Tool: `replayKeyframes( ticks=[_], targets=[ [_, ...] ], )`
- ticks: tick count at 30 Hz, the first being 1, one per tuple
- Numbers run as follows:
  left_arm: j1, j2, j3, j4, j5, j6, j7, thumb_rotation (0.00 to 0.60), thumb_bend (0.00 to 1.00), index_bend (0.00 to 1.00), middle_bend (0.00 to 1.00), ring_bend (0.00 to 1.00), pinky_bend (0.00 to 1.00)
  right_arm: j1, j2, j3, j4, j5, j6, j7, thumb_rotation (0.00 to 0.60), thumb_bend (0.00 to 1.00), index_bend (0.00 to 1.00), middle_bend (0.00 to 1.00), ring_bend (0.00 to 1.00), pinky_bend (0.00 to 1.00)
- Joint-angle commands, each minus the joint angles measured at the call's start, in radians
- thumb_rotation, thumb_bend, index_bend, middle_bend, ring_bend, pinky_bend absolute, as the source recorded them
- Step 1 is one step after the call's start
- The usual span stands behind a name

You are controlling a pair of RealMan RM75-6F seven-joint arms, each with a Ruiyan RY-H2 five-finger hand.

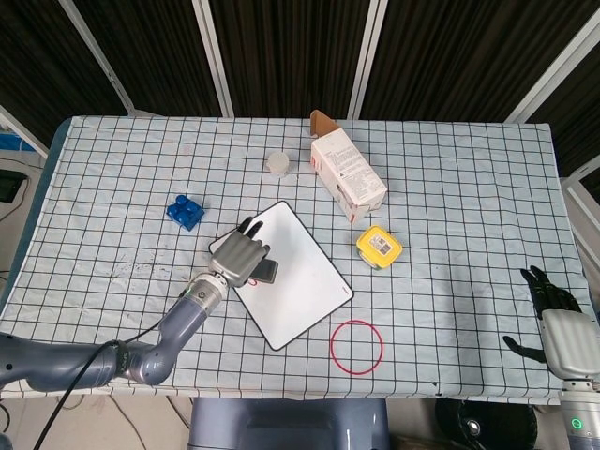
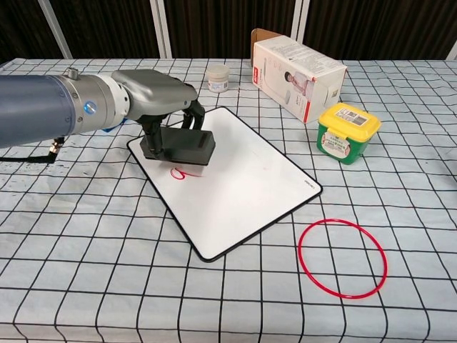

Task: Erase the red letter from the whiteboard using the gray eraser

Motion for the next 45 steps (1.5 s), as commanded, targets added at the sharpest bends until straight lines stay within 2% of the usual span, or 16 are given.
replayKeyframes(
  ticks=[1,16,24,45],
  targets=[
    [-0.004,-0.023,0.006,0.021,0.001,0.010,-0.004,0.600,0.28,0.43,0.45,0.00,0.00,0.000,0.001,0.000,0.000,0.000,0.000,-0.001,0.600,0.05,0.08,0.08,0.19,0.21],
    [-0.023,-0.104,0.033,0.113,0.028,0.007,-0.018,0.600,0.28,0.44,0.46,0.00,0.00,0.001,0.003,0.003,-0.002,0.005,-0.003,0.000,0.600,0.05,0.08,0.08,0.19,0.21],
    [-0.025,-0.116,0.052,0.130,0.024,0.001,-0.011,0.600,0.28,0.44,0.46,0.00,0.00,0.000,0.003,0.002,-0.002,0.004,-0.002,0.001,0.600,0.05,0.07,0.08,0.19,0.21],
    [0.005,-0.012,0.095,-0.016,0.005,0.003,-0.038,0.600,0.28,0.45,0.47,0.00,0.00,0.001,0.001,0.000,0.000,-0.003,-0.001,0.003,0.600,0.05,0.08,0.08,0.19,0.21]
  ],
)
